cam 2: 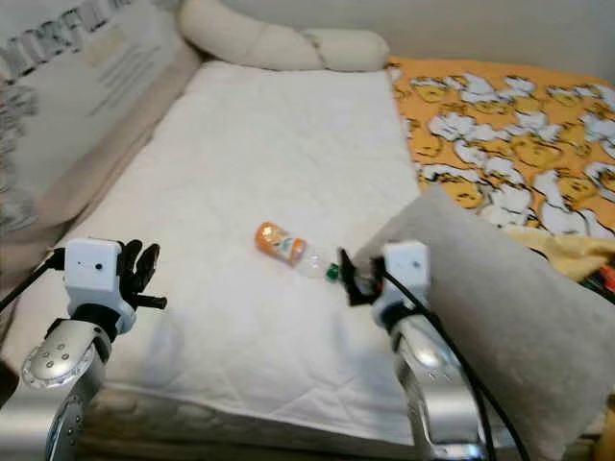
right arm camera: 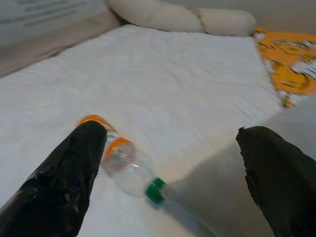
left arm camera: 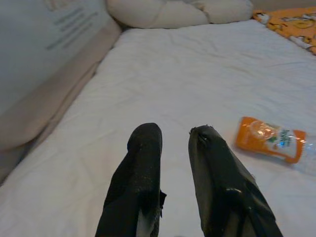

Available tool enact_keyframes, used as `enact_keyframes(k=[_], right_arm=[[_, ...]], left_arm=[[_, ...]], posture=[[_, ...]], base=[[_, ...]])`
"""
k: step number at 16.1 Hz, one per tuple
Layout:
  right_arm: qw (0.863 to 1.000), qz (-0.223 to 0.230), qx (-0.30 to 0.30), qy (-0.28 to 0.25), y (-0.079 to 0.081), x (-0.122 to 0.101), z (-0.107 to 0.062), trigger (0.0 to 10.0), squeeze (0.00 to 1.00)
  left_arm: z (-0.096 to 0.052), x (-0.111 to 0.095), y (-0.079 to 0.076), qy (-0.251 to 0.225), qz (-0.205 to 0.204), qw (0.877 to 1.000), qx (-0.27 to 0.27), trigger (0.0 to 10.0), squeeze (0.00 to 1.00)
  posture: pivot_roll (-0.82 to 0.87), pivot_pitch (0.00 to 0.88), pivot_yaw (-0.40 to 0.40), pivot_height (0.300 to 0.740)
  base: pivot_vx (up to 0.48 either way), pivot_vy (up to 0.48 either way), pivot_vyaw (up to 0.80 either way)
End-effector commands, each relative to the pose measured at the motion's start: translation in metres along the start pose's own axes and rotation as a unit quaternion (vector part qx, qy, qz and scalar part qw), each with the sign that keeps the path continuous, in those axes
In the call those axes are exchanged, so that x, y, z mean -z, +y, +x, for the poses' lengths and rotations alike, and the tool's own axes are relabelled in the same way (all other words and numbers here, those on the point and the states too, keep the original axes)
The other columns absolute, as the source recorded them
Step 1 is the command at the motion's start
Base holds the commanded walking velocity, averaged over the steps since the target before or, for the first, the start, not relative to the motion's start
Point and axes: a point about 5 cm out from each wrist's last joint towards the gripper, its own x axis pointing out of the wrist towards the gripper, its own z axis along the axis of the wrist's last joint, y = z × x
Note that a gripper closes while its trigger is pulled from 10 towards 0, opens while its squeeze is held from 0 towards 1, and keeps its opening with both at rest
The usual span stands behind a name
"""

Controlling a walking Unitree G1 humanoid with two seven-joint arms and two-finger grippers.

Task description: Clean up the room

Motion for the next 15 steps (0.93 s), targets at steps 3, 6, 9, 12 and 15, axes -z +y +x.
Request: enact_keyframes(k=[3,6,9,12,15], right_arm=[[0.998,-0.053,0.002,0.016,-0.005,0.003,0.017,10.0,0.00],[0.995,-0.091,-0.037,0.031,-0.001,-0.005,0.057,10.0,0.00],[0.986,-0.113,-0.103,0.065,0.007,-0.011,0.093,10.0,0.00],[0.976,-0.160,-0.118,0.086,0.015,-0.021,0.112,10.0,0.00],[0.974,-0.168,-0.116,0.095,0.020,-0.035,0.126,10.0,0.00]], left_arm=[[0.001,-0.008,0.000,-0.012,0.021,0.999,0.021,10.0,0.00],[0.002,-0.014,0.000,-0.012,0.046,0.997,0.058,10.0,0.00],[0.001,-0.027,-0.002,-0.017,0.073,0.992,0.104,10.0,0.00],[-0.003,-0.036,0.002,-0.015,0.088,0.987,0.131,10.0,0.00],[-0.018,-0.044,0.006,-0.005,0.101,0.983,0.154,10.0,0.00]], posture=[[0.03,0.000,0.014,0.740],[0.03,0.000,0.042,0.740],[0.10,0.042,0.038,0.740],[0.13,0.122,0.036,0.740],[0.15,0.184,0.041,0.740]], base=[[0.000,0.000,0.00],[0.000,0.000,0.00],[0.000,0.000,0.00],[0.000,0.000,0.00],[0.000,0.000,0.00]])
